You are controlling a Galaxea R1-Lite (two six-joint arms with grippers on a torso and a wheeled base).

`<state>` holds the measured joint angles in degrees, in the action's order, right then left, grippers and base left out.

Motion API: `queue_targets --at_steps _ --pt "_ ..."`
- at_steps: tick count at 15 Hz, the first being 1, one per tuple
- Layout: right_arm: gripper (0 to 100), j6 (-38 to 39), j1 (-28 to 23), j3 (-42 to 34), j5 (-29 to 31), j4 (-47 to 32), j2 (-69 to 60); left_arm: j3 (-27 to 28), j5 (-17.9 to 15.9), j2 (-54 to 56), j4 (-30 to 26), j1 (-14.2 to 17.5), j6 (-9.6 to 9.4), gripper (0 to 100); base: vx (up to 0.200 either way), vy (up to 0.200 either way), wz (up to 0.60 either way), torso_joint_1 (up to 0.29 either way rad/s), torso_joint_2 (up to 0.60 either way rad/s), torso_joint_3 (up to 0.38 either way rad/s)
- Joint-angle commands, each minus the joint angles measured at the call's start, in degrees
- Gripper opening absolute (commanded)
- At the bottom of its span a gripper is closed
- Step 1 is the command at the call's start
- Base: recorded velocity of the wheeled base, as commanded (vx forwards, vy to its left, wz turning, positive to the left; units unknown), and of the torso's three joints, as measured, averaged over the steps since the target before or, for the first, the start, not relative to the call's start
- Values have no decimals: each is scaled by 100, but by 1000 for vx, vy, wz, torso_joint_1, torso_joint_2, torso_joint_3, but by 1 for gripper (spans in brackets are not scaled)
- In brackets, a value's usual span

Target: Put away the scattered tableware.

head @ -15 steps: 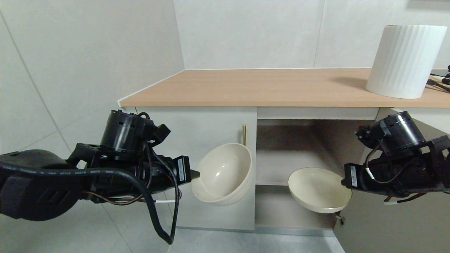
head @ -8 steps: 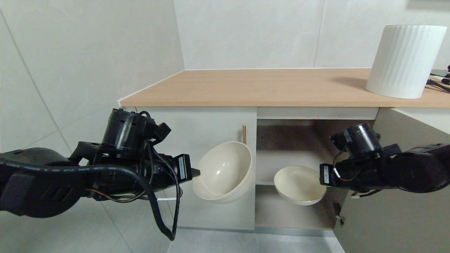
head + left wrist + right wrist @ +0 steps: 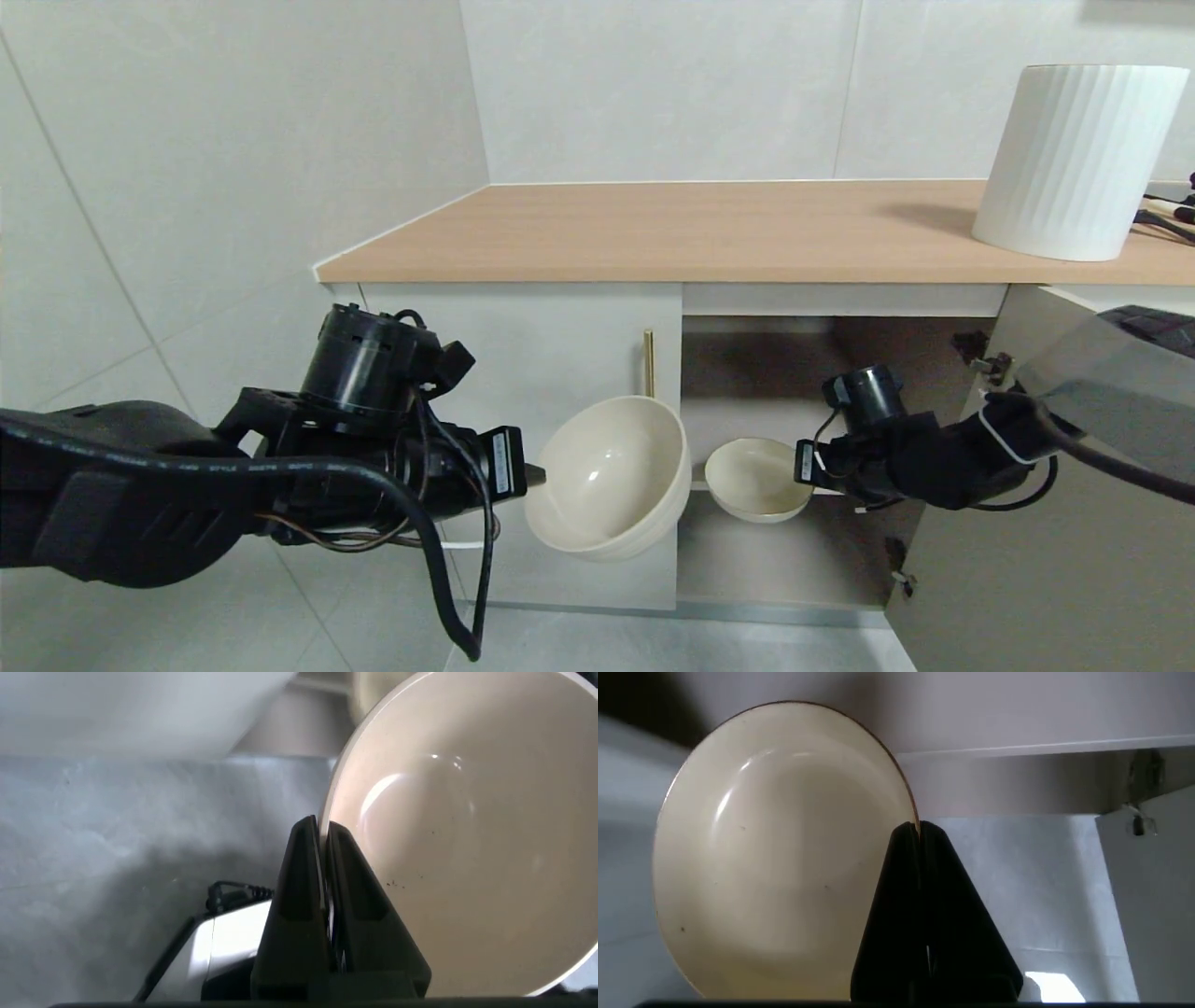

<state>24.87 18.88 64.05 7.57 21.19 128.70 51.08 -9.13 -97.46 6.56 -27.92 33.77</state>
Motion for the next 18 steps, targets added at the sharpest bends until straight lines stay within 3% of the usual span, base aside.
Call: queue_targets --at_steps 1,10,18 --pt "0 18 -87 371 350 158 683 7 96 -343 3 -223 7 0 0 0 0 0 0 0" --pt "0 9 -508 1452 1062 131 1527 16 157 -537 3 -320 16 0 0 0 0 0 0 0" --pt "0 123 -667 2384 1229 -194 2107 7 166 -607 3 -328 25 0 0 0 0 0 0 0"
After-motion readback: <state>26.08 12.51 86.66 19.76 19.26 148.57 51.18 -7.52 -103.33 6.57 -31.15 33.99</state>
